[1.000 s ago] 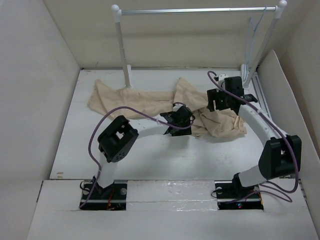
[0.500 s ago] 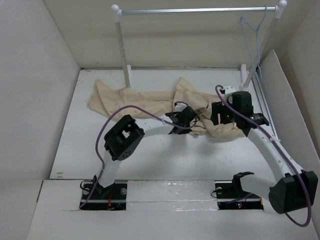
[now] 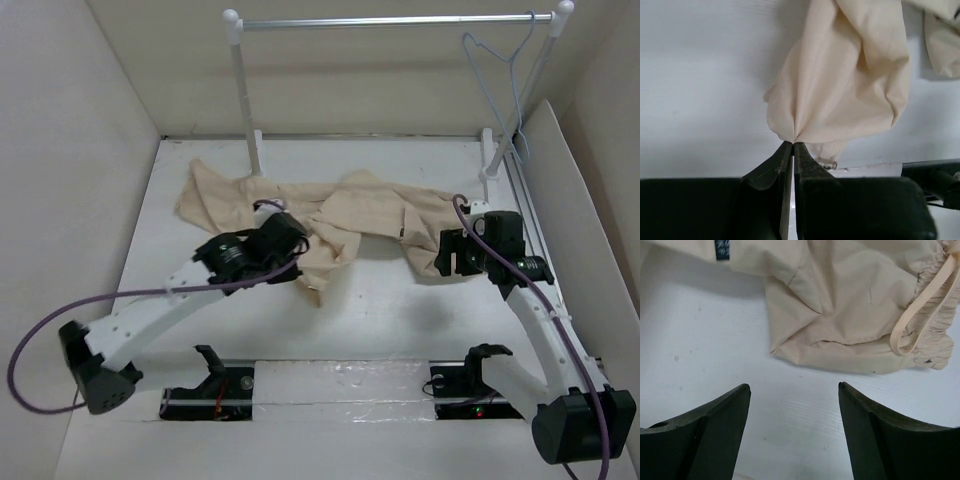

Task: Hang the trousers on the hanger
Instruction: Flatten out the trousers at the center of the board.

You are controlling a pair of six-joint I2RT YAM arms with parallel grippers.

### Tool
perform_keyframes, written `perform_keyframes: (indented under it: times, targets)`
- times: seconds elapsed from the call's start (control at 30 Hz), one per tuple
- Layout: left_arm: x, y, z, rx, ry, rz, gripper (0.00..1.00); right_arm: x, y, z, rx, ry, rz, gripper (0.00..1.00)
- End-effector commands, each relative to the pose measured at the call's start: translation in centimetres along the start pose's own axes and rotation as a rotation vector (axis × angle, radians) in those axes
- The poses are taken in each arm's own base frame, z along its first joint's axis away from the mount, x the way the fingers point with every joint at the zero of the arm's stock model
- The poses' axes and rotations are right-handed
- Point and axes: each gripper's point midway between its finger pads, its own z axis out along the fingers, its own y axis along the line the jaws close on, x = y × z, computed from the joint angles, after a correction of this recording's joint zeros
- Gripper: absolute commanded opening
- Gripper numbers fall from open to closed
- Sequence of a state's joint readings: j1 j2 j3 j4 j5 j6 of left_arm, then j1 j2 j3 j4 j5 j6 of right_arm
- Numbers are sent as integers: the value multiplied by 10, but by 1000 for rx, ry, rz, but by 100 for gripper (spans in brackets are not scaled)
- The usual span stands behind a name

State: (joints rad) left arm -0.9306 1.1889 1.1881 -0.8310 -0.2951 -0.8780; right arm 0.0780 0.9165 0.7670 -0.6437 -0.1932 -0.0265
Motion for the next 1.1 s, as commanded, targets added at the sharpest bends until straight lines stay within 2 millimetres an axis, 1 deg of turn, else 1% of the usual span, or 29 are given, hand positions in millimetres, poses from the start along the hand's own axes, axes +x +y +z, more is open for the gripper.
perform_keyframes:
  times: [0.0,0.03,0.07,0.1,0.17,0.2,0.23,0.27,0.3,0.33,0.37,0.4,0.43,0.47,0.5,0.53,0.57,0.6,0.63,0.7,0.77,0.8,0.87,0.9,0.93,0.97,1.0,1.03,1.07]
  targets:
    - [15,84,-38,-194,95,-105,0,1,2,-2,-40,-8,5,77]
    - [6,90,-56,-129,35,-194,0,3,-1,-3,-35,-11,16,78]
    - [1,97,-63,-112,10,-254,0,10,-2,-2,-37,1,23,78]
    - [-16,111,-72,-127,-59,-349,0,13,-5,-2,-33,7,30,79]
    - [-49,124,-109,-88,-268,-506,0,21,-4,-1,-32,30,48,80]
    - [-77,122,-144,-33,-401,-572,0,26,-3,0,-38,40,62,79]
    - [-92,127,-166,-27,-491,-616,0,26,1,0,-63,39,65,80]
    - [-112,141,-186,-78,-610,-630,0,27,3,1,-73,41,70,79]
    - [-128,142,-215,-53,-699,-638,0,25,4,1,-78,41,72,79]
    - [-137,143,-223,-69,-735,-626,0,24,5,1,-84,40,71,80]
    - [-144,151,-228,-121,-773,-590,0,24,5,1,-86,50,72,79]
    - [-146,154,-231,-149,-783,-569,0,22,7,1,-91,49,62,79]
    - [-145,158,-225,-190,-769,-556,4,19,6,0,-85,45,59,79]
    - [-144,164,-226,-219,-777,-540,12,19,6,-1,-82,46,58,79]
    - [-140,169,-218,-250,-769,-534,22,19,5,-2,-77,47,56,79]
    - [-135,175,-223,-251,-793,-553,38,21,3,-1,-67,51,57,79]
    - [-132,182,-227,-266,-819,-576,48,22,2,-1,-62,50,56,79]
    - [-127,186,-223,-260,-829,-629,57,22,2,-2,-60,49,54,79]
    - [-121,191,-230,-238,-859,-667,65,22,1,-2,-53,47,54,79]
    - [-118,200,-236,-234,-911,-743,65,23,-1,-3,-42,51,48,79]
    - [-114,212,-251,-231,-983,-797,64,21,-3,-5,-28,49,41,79]
    - [-116,212,-250,-233,-990,-796,64,22,-4,-4,-24,53,37,79]
    - [-124,203,-235,-265,-939,-708,63,21,-5,-2,-25,47,33,78]
    - [-125,199,-220,-302,-895,-662,63,23,-4,1,-33,53,30,77]
    - [-131,193,-195,-362,-821,-604,66,23,0,3,-59,55,32,75]
    - [-134,185,-163,-413,-731,-540,69,19,3,4,-82,45,25,62]
    - [-137,183,-152,-441,-703,-522,69,19,3,4,-82,45,25,61]
    - [-137,182,-139,-471,-674,-509,78,18,7,4,-101,42,13,52]
    - [-146,177,-127,-466,-683,-501,86,17,10,4,-107,35,1,32]
